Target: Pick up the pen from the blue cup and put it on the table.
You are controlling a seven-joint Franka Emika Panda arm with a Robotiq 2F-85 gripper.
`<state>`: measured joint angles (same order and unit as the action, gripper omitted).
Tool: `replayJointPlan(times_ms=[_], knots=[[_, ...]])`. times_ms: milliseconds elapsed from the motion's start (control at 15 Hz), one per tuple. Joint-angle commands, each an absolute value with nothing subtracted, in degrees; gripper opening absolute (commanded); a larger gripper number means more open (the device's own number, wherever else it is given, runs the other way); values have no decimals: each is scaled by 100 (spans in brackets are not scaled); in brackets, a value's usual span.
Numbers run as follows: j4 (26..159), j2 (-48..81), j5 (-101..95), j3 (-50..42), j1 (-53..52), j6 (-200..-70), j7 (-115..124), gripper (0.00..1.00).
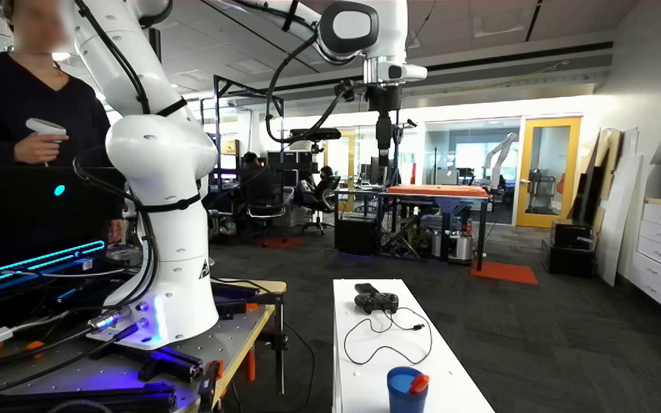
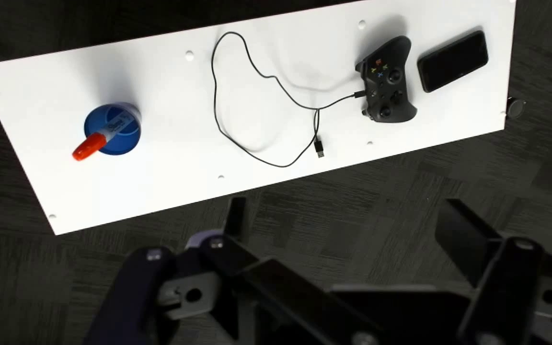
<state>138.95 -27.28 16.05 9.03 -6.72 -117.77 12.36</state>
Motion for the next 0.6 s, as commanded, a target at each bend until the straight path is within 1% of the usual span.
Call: replayJointPlan(times_ms=[0, 533], knots=[[14088, -2738, 1350, 740, -541, -12143, 964, 100], [14584, -2766, 838, 418, -203, -12502, 803, 100]])
